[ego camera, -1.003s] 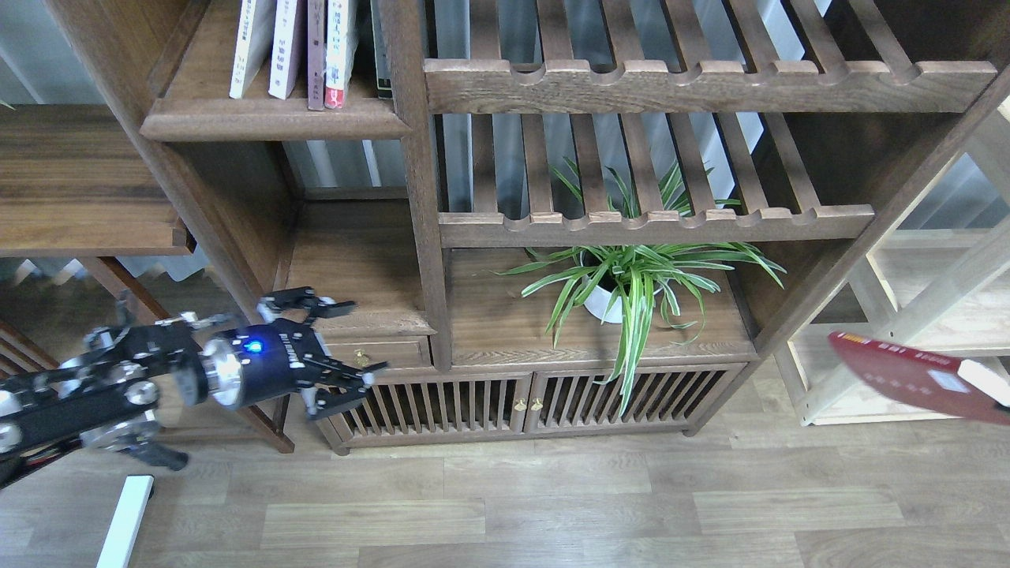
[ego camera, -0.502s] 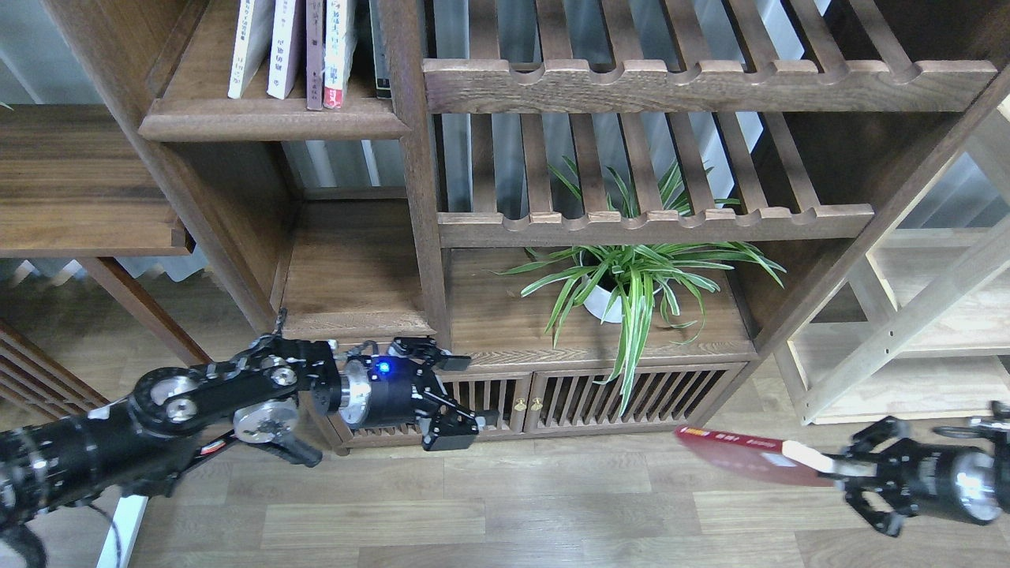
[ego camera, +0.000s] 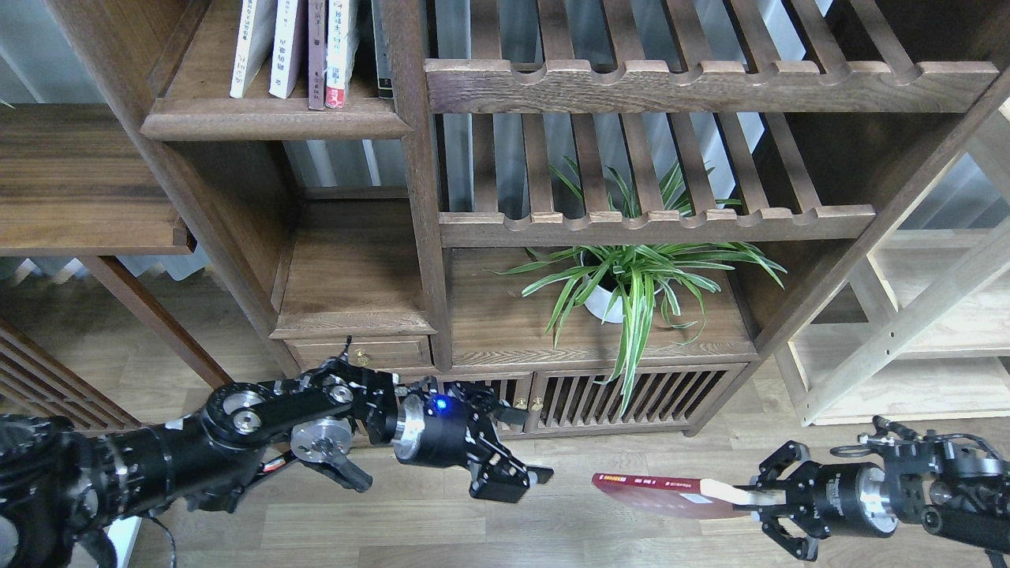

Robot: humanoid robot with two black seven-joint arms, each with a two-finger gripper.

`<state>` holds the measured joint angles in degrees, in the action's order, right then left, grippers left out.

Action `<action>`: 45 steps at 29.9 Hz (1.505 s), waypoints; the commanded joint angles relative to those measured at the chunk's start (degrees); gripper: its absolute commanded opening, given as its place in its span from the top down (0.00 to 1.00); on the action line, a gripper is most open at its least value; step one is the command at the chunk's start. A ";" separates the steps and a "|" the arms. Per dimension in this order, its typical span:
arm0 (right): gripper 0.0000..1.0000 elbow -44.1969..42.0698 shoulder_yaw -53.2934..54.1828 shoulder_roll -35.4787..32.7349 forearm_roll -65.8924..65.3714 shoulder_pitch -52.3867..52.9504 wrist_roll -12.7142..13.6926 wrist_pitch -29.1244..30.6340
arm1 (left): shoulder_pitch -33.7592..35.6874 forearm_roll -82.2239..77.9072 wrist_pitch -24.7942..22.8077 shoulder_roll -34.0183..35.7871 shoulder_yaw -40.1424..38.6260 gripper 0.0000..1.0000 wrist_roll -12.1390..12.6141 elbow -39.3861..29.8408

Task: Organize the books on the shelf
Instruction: 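Lower the red book and bring it toward the left gripper, then pass the red book from the right gripper to the left gripper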

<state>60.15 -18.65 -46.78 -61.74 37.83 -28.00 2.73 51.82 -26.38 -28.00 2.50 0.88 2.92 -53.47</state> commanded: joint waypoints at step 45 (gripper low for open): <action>0.99 12.44 1.07 2.57 -0.58 23.42 0.00 10.80 | 7.95 -15.37 0.00 -1.27 2.29 0.38 0.33 0.12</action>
<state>72.30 -17.88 -44.11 -63.63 59.68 -28.00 12.13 59.97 -40.75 -28.00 1.23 3.17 3.51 -53.46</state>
